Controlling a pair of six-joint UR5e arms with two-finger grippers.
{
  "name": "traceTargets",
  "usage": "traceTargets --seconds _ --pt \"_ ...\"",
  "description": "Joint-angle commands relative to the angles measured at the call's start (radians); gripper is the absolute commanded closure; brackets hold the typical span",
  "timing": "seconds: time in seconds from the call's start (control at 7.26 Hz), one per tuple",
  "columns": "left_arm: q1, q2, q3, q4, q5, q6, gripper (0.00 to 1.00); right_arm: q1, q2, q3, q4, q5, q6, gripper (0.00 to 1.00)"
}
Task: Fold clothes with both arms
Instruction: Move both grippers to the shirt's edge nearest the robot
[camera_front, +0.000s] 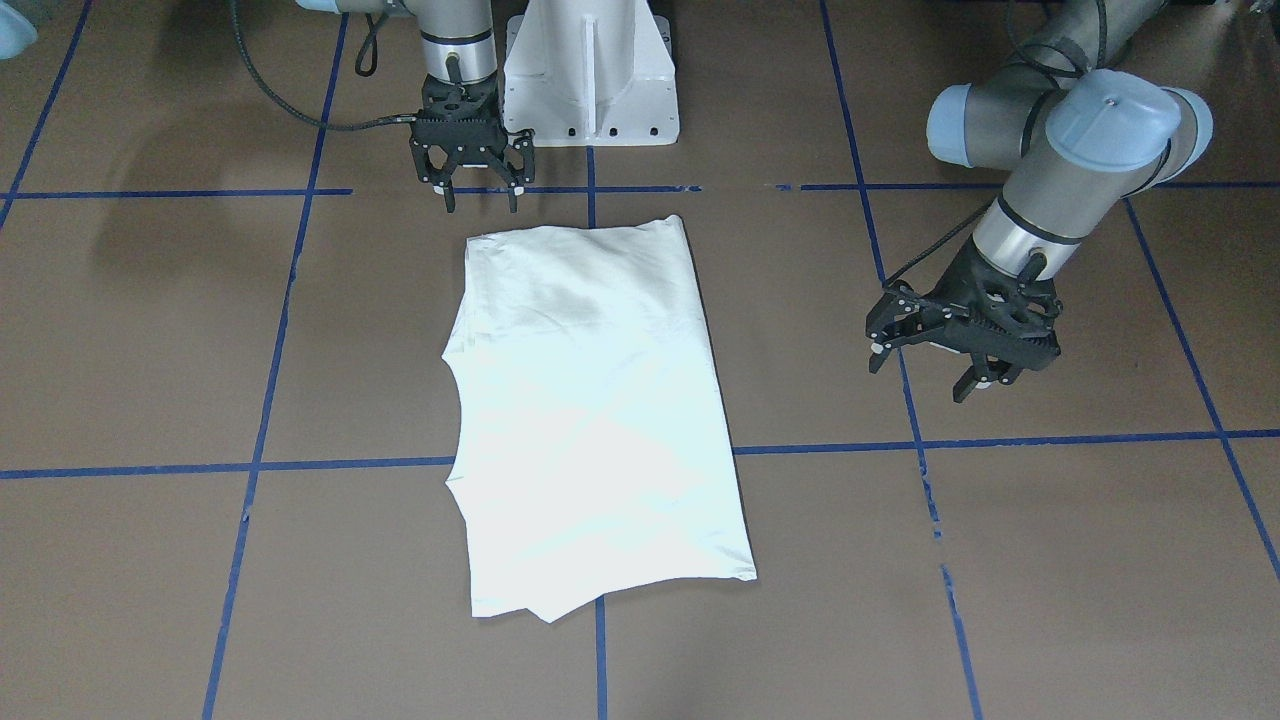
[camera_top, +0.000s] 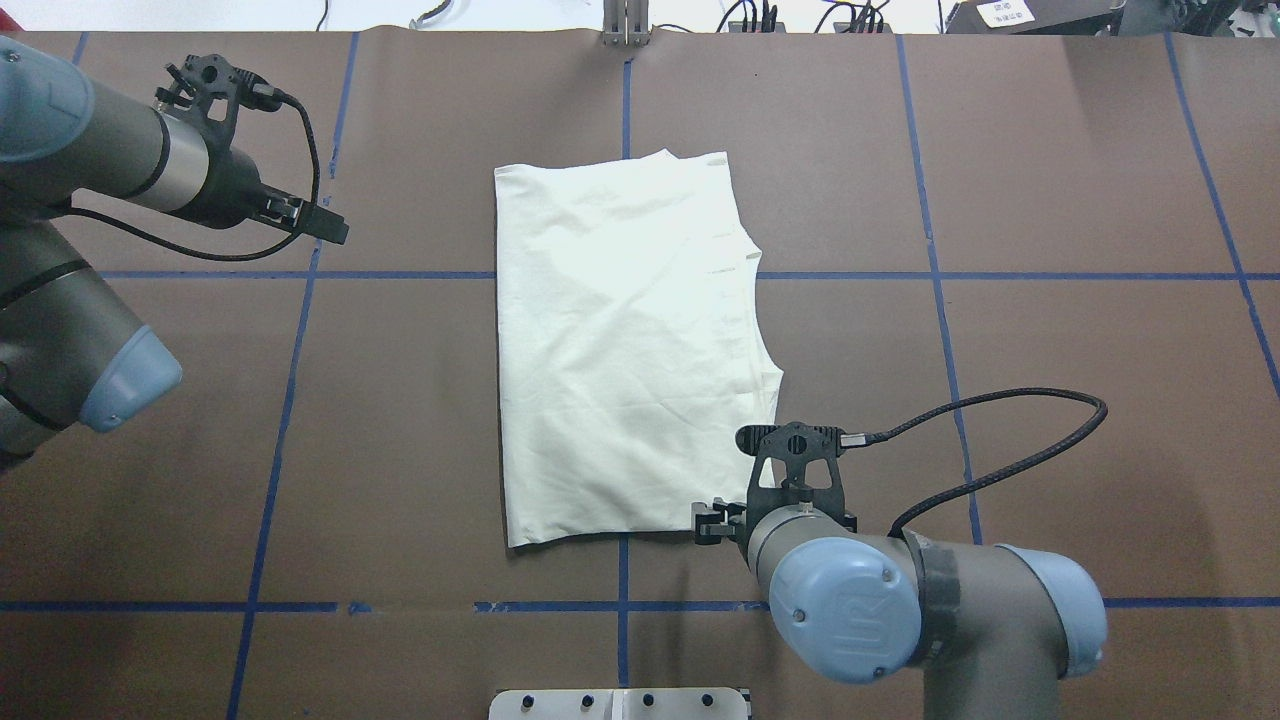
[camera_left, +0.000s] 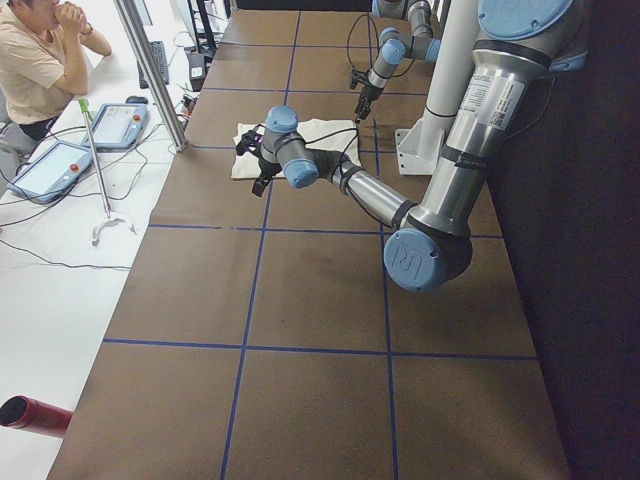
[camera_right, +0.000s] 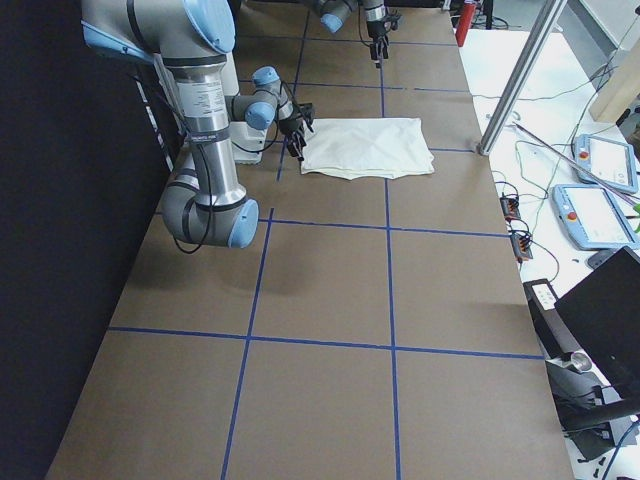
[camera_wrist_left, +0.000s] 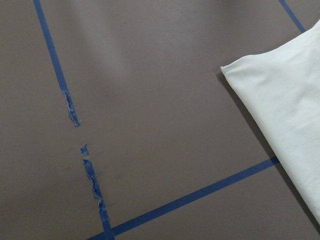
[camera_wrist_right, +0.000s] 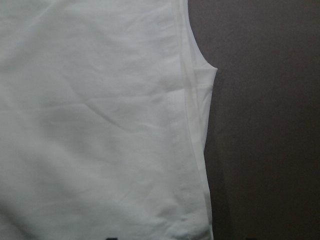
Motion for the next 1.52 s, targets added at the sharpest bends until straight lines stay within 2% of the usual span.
traceTargets --seconds 0.0,0.14,0.28,0.41,0.55,0.69,0.83,0.96,1.38 --pt "0.08 0.0 -0.078 0.002 0.009 -0.18 0.0 0.088 -0.017 0.054 0.123 0.122 0.009 0.0" --pt "0.152 0.0 -0.11 0.002 0.048 -0.295 0.0 0.127 -0.029 0.054 0.192 0.159 0.021 0.0" --pt "0.225 0.001 -0.151 0.003 0.138 -0.363 0.0 0.148 -0.038 0.054 0.219 0.162 0.092 0.0" --pt "0.285 0.026 -0.173 0.002 0.166 -0.45 0.0 0.156 -0.067 0.054 0.268 0.162 0.171 0.0" --pt "0.372 0.052 -0.223 0.003 0.258 -0.538 0.0 0.158 -0.116 0.054 0.347 0.161 0.196 0.0" --pt "0.469 0.066 -0.236 0.003 0.33 -0.672 0.0 0.169 -0.135 0.056 0.362 0.159 0.248 0.0" --pt "0.541 0.066 -0.234 0.003 0.408 -0.829 0.22 0.181 -0.135 0.056 0.362 0.159 0.274 0.0" --pt "0.601 0.058 -0.227 0.003 0.439 -0.971 0.45 0.187 -0.135 0.054 0.362 0.158 0.277 0.0" --pt "0.648 0.052 -0.208 0.017 0.44 -0.988 0.42 0.187 -0.137 0.045 0.362 0.15 0.277 0.0"
